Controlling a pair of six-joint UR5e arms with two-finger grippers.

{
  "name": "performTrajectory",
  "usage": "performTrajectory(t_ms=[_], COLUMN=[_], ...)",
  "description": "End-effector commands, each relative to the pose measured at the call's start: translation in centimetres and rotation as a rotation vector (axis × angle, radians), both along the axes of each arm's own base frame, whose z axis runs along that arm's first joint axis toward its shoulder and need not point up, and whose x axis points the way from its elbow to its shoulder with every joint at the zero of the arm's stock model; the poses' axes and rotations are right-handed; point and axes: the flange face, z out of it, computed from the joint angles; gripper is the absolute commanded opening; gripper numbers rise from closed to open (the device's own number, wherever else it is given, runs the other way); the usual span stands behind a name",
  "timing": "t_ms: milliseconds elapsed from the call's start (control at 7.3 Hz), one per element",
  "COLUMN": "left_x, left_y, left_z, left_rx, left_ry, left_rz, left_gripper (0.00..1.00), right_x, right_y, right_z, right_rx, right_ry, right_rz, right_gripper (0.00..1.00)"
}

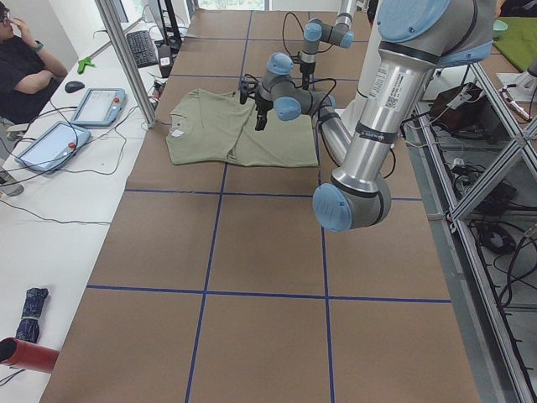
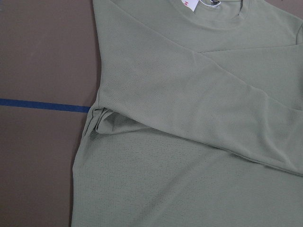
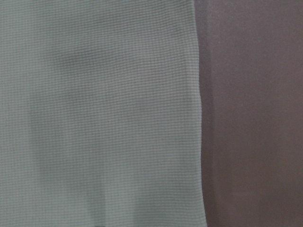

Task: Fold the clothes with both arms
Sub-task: 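Lower both grippers to the hem corners nearest the robot and grasp them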

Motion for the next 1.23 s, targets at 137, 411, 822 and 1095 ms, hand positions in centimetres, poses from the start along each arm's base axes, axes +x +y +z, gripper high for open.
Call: performTrajectory(t_ms=[137,411,822,1095], left_x=[-0.02,-0.03,-0.02,0.01], left_y=[0.02,0.02,0.04,0.01], left_z=[-0.10,-0.01,-0.01,0.13], left_rx=[0.001,0.000,0.000,-0.001], left_ry=[0.002,0.000,0.001,-0.002], left_rz=[0.000,0.000,0.001,0.002], left_gripper=[1.00,1.00,1.00,1.00], right_x=[-0.29,-0.07,0.03,0.23], right_y=[0.00,-0.03,0.03,0.00], right_z=[0.58,1.16,0.97,0.37], right_rx=[-0.009,-0.012,-0.024,-0.021], right_ry=[0.026,0.038,0.030,0.019], right_rz=[-0.005,-0.003,-0.013,-0.011], right_gripper=[0.88,0.84,0.20,0.00])
